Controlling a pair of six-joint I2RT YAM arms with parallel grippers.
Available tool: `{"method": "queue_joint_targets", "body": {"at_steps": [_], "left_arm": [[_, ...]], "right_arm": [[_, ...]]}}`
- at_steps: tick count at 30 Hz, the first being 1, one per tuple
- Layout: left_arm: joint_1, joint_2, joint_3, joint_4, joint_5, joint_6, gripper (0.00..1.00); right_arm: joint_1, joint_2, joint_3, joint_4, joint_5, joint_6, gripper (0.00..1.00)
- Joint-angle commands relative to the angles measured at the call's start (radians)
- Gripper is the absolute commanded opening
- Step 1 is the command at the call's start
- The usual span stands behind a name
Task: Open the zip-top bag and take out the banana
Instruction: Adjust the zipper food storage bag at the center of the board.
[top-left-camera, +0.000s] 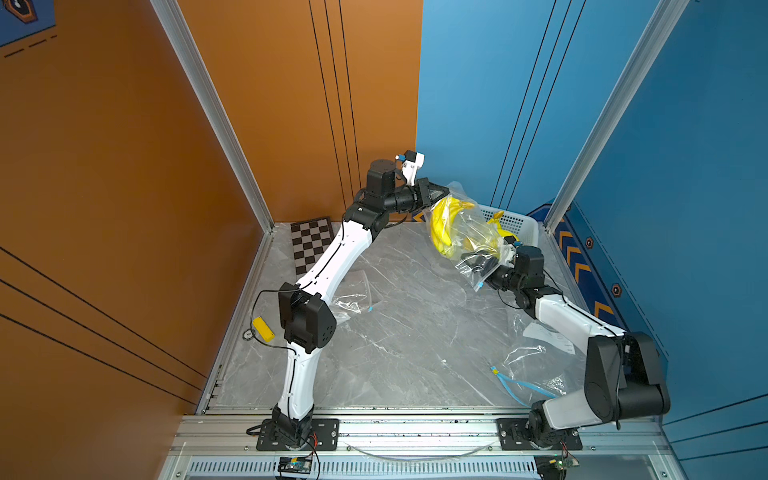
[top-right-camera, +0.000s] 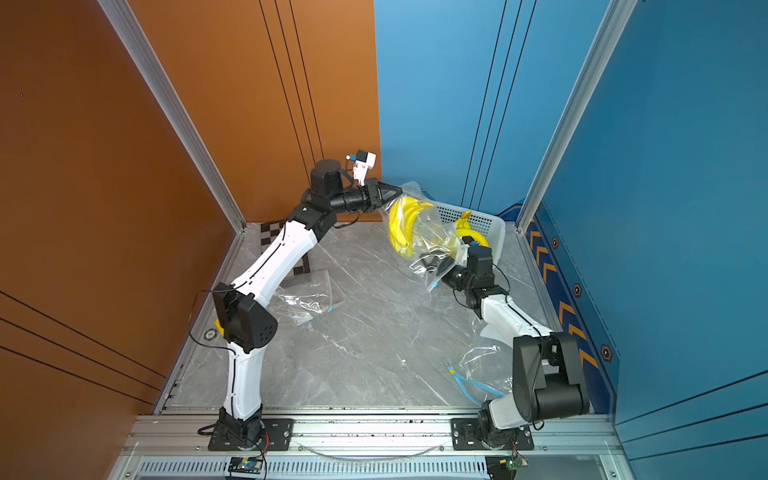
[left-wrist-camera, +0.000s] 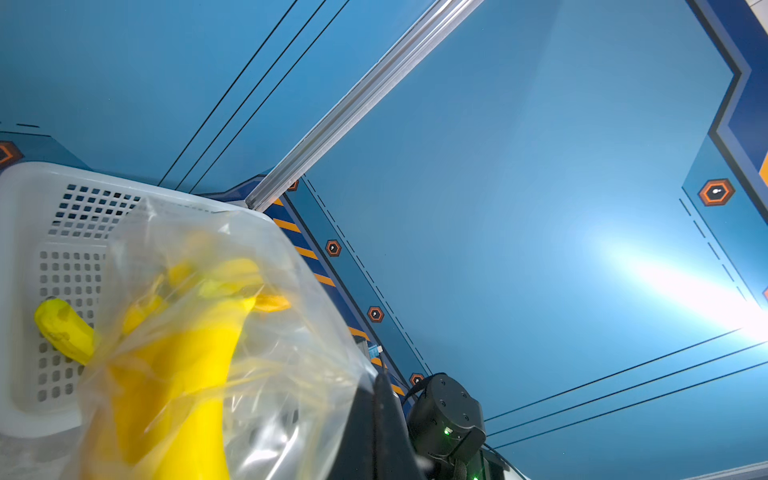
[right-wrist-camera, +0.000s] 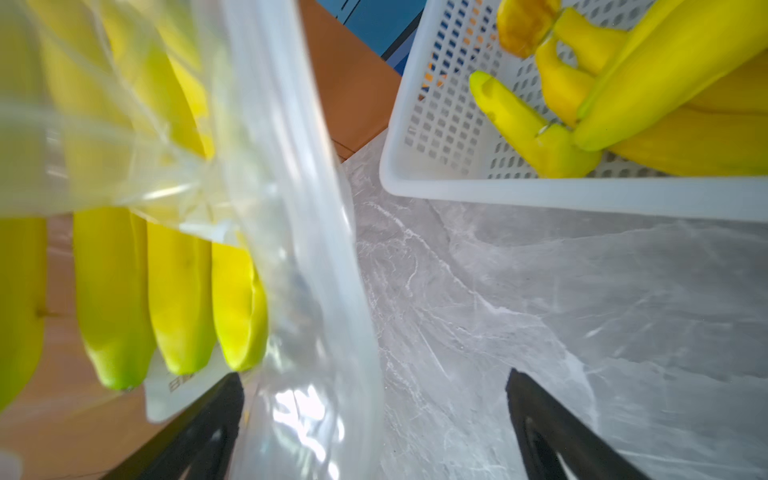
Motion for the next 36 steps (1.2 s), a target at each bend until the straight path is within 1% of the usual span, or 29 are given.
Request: {"method": "queue_joint_targets", "body": {"at_steps": [1,2,3,4,5,6,7,10,13,14,15,17,19,21,22,24,26,29,31,36], "left_arm": [[-0.018,-0.077,0.019,0.026,0.045,-0.028,0.00],[-0.026,-0.090,0.012,0.054,0.026,-0.042,0.00],[-0.029,-0.088,0.037,0.053,0.020,-0.048,0.00],[-0.028,-0.071,0.091,0.010,0.032,-0.043,0.00],[-0.023,-0.060,0.132,-0.072,0.052,-0.025,0.00],[-0.020,-0.072,0.124,-0.136,0.065,-0.002,0.00],[-0.020,-0.118,0.051,-0.164,0.067,0.028,0.00],[-0.022,-0.313,-0.282,-0.133,0.042,0.085,0.00],[-0.004,-0.495,-0.638,0.032,0.042,0.019,0.00],[0.001,-0.535,-0.724,0.053,0.046,0.011,0.00],[0.003,-0.582,-0.814,0.054,0.051,0.024,0.00],[0.011,-0.651,-0.962,0.050,0.064,0.049,0.00],[0.023,-0.708,-1.124,0.096,0.076,0.043,0.00],[0.042,-0.744,-1.226,0.102,0.080,0.056,0.00],[0.053,-0.756,-1.280,0.101,0.085,0.065,0.00],[0.071,-0.776,-1.334,0.104,0.099,0.067,0.00],[0.081,-0.794,-1.357,0.081,0.106,0.081,0.00],[0.096,-0.808,-1.357,-0.024,0.101,0.154,0.00],[0.114,-0.819,-1.377,-0.045,0.098,0.180,0.00],[0.146,-0.845,-1.408,-0.098,0.083,0.215,0.00]], "right_arm": [[-0.029,-0.068,-0.029,-0.053,-0.036,-0.066,1.00],[-0.050,-0.068,-0.012,-0.113,-0.025,-0.091,1.00],[-0.068,-0.063,-0.013,-0.132,-0.026,-0.092,1.00],[-0.092,-0.057,-0.020,-0.138,-0.042,-0.078,1.00],[-0.107,-0.063,-0.034,-0.103,-0.070,-0.053,1.00],[-0.111,-0.078,-0.047,-0.079,-0.084,-0.035,1.00],[-0.105,-0.101,-0.048,-0.102,-0.085,-0.044,1.00],[-0.066,-0.157,-0.028,-0.272,-0.071,-0.124,1.00],[-0.040,-0.188,-0.027,-0.517,0.024,-0.183,1.00],[-0.042,-0.193,-0.040,-0.556,0.024,-0.199,1.00],[-0.039,-0.206,-0.068,-0.569,0.012,-0.217,0.99],[-0.028,-0.247,-0.124,-0.576,0.036,-0.218,1.00],[0.001,-0.282,-0.167,-0.535,0.016,-0.212,1.00],[0.030,-0.297,-0.175,-0.552,0.037,-0.228,1.00],[0.036,-0.298,-0.180,-0.553,0.017,-0.230,0.99],[0.050,-0.305,-0.179,-0.600,0.012,-0.237,0.97],[0.048,-0.318,-0.165,-0.707,0.047,-0.251,0.96],[0.038,-0.328,-0.127,-0.871,0.093,-0.280,0.89],[0.044,-0.362,-0.122,-0.900,0.080,-0.288,0.85],[0.031,-0.429,-0.083,-1.024,0.054,-0.316,0.80]]}}
